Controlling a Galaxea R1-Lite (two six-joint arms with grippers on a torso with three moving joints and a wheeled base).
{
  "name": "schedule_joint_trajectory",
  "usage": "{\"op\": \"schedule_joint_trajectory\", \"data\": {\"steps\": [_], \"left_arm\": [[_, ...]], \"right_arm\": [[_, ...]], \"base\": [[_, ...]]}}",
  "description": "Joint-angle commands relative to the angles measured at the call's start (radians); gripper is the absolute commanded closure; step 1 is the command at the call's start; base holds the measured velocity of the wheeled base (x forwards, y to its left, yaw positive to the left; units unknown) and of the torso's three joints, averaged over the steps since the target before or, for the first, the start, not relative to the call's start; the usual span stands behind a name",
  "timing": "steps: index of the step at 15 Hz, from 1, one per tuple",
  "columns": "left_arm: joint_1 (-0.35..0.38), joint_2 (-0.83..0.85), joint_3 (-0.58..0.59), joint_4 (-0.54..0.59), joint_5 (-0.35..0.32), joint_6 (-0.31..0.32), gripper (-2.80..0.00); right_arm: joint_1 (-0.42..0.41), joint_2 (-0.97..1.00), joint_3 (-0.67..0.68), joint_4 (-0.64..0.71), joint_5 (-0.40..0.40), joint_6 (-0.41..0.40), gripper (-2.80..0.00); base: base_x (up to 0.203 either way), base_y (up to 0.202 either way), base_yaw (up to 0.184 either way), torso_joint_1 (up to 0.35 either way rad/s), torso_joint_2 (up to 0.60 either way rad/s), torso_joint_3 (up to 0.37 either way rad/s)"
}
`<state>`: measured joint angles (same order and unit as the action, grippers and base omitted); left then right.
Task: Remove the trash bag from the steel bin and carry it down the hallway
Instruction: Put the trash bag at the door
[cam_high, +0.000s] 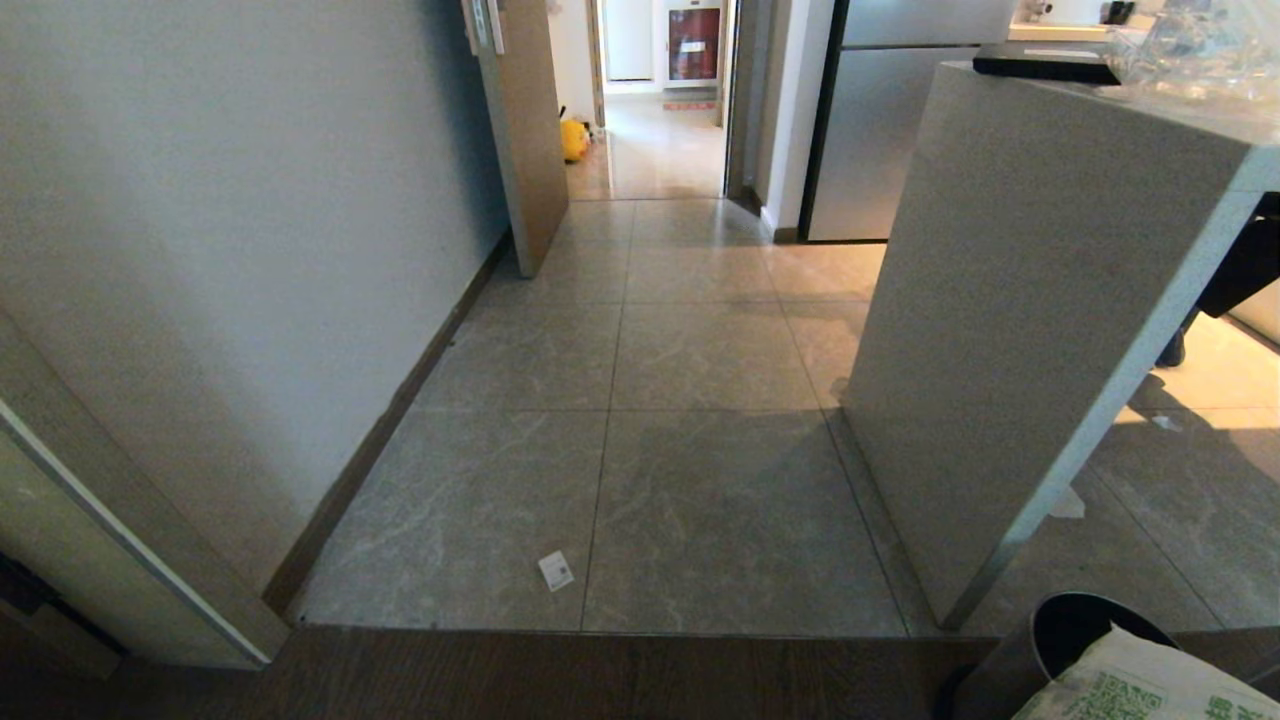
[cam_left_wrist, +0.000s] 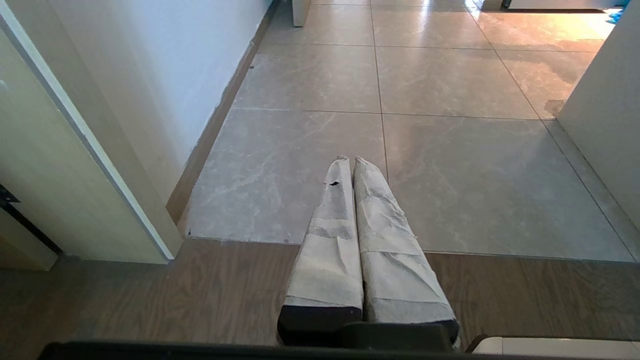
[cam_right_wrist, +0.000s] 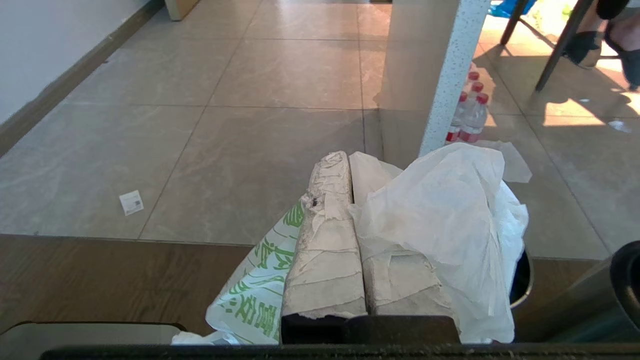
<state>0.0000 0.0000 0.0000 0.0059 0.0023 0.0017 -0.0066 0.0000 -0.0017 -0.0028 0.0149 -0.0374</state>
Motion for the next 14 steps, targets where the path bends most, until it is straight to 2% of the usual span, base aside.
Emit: {"op": "schedule_joint_trajectory", "data": {"steps": [1, 14], "left_arm": [[0.000, 0.000, 0.000, 0.000, 0.001, 0.000, 0.00], [0.000, 0.000, 0.000, 0.002, -0.001, 0.009, 0.00]], "right_arm": [[0.000, 0.000, 0.002, 0.000, 0.000, -0.001, 0.00], [0.000, 0.000, 0.001, 0.000, 0.000, -0.001, 0.00]], "base": [[0.000, 0.000, 0.000, 0.000, 0.00, 0.000], [0.000, 0.000, 0.000, 0.000, 0.00, 0.000]]}}
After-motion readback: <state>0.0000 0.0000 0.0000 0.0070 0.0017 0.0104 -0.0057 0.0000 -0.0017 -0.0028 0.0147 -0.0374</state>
